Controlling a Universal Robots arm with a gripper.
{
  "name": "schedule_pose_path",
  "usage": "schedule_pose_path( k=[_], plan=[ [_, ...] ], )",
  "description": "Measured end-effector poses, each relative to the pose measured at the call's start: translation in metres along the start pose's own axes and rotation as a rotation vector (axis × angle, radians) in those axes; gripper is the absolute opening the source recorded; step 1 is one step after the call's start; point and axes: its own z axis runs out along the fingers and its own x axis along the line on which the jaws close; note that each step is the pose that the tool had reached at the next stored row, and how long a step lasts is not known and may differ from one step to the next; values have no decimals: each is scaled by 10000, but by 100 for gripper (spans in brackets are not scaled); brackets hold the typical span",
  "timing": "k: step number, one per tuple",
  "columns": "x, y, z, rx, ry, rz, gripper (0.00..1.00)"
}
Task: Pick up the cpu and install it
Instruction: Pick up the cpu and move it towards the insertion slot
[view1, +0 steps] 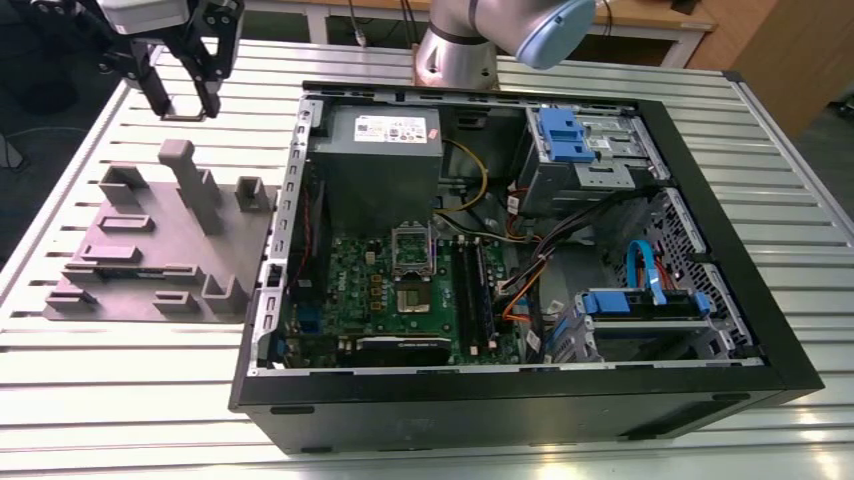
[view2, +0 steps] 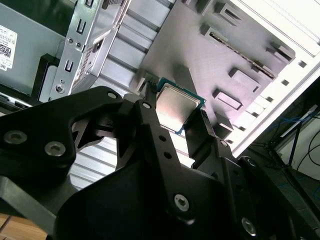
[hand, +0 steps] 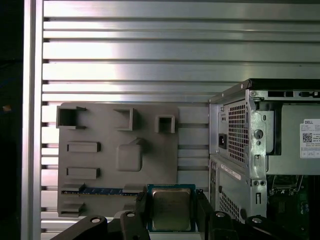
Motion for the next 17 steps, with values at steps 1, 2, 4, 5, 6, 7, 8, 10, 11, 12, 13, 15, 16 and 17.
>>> schedule_pose_path(
  k=[1, 2, 4, 5, 6, 7, 8, 10, 11, 12, 13, 15, 16, 17],
  plan=[
    [-4, 0, 0, 0, 1, 0, 47],
    [-8, 0, 0, 0, 1, -1, 47],
    [-18, 0, 0, 0, 1, 0, 47],
    [-23, 0, 0, 0, 1, 0, 47],
    [-31, 0, 0, 0, 1, -1, 47],
    [-37, 0, 0, 1, 1, 0, 47],
    [-42, 0, 0, 0, 0, 0, 47],
    [-51, 1, 0, 0, 0, 0, 47],
    [-59, 0, 0, 0, 0, 0, 47],
    [-66, 0, 0, 0, 0, 0, 47],
    [-70, 1, 0, 0, 1, 0, 47],
    [-74, 1, 0, 0, 0, 1, 47],
    [-77, 1, 0, 0, 1, 0, 47],
    [-78, 1, 0, 0, 1, 0, 47]
  ],
)
